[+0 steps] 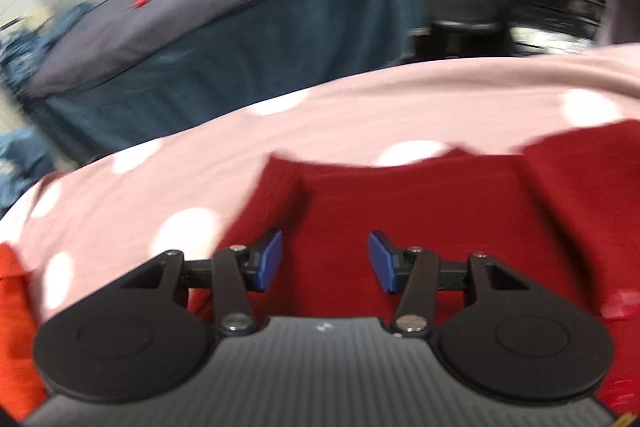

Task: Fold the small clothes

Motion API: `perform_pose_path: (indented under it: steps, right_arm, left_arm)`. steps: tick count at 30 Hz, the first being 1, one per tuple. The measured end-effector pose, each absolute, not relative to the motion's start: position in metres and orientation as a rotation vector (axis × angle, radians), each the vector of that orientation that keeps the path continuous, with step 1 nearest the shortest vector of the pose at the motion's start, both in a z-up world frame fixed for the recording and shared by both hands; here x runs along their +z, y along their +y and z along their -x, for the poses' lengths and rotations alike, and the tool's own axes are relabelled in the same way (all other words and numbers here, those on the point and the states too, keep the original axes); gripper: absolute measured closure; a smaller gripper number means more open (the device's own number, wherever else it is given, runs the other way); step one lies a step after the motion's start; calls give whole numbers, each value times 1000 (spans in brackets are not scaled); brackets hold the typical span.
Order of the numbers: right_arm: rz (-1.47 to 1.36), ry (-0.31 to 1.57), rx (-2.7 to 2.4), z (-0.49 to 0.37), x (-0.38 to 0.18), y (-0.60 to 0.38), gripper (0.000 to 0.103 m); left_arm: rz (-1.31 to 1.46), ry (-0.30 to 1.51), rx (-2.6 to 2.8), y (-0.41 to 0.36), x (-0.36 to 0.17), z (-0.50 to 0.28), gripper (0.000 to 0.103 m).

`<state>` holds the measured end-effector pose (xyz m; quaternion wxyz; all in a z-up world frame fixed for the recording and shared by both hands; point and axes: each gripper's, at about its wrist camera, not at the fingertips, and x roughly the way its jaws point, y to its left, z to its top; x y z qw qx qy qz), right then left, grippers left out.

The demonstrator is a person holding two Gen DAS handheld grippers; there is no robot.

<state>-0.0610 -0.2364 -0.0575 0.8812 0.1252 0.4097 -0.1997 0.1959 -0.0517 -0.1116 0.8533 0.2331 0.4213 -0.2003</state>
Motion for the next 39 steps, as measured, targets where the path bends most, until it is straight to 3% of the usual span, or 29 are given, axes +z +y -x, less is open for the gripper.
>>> perform_pose_path:
  steps: [2, 3, 6, 9, 10, 22, 34, 39]
  right_arm:
    - [-275, 837, -422, 69, -53, -227, 1]
    - [-280, 832, -418, 73, -52, -221, 1]
    - [-311, 836, -367, 83, -53, -196, 0]
    - [-299, 852, -293, 87, -55, -176, 0]
    - [-283, 854, -287, 88, -54, -174, 0]
    - [-350, 817, -333, 110, -47, -185, 0]
    - [-355, 836, -468, 138, -43, -234, 0]
    - [-382, 841, -441, 132, -41, -244, 0]
  left_arm:
    - [-479, 890, -325, -30, -112, -218, 52]
    - [-483, 887, -264, -23, -111, -228, 39]
    - [-466, 839, -141, -3, -95, -244, 32]
    - [-462, 812, -102, -2, -79, -246, 12]
    - [-454, 801, -108, -3, -73, -243, 12]
    - [-598, 787, -761, -90, -67, -60, 11]
    - [-852, 576, -1045, -126, -102, 107, 13]
    - [-1074, 398, -1073, -160, -128, 144, 27]
